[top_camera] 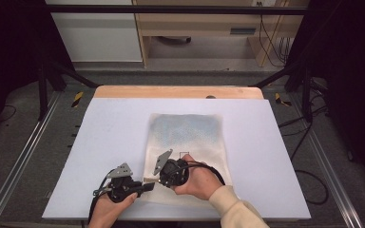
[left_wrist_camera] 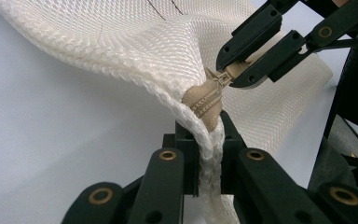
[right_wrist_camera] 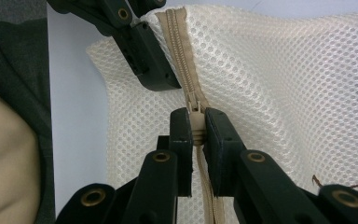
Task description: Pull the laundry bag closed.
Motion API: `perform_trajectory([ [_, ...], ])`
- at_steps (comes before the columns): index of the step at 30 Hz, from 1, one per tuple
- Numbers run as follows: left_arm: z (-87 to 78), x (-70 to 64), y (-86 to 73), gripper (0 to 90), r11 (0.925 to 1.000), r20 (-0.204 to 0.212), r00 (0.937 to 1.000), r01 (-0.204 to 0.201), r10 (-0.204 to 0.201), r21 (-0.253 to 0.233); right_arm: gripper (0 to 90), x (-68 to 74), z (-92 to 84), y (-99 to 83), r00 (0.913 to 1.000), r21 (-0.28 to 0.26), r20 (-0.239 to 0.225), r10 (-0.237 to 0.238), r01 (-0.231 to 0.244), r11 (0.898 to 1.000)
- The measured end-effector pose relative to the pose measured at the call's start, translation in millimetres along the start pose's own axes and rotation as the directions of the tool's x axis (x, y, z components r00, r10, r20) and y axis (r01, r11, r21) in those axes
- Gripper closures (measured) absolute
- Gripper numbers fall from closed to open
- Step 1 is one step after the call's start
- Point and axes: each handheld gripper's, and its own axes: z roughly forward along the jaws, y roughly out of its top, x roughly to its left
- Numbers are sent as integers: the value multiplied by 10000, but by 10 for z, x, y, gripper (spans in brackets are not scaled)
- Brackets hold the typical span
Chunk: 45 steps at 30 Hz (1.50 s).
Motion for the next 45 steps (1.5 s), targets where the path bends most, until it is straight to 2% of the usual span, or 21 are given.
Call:
perform_trajectory([
  [22,-6,15,-10,834,9999,10,9999,117,-117,-35,822,-63,-62,-190,9989,126,207,427,-429,9990],
  [38,41,-16,-24,834,10000,84,10000,-8,8,90,822,-79,-127,-335,9969,111,231,751,-754,9971],
  [45,69,-33,-34,834,9998,127,9999,-29,27,177,822,-76,-133,-360,9971,154,219,728,-731,9972],
])
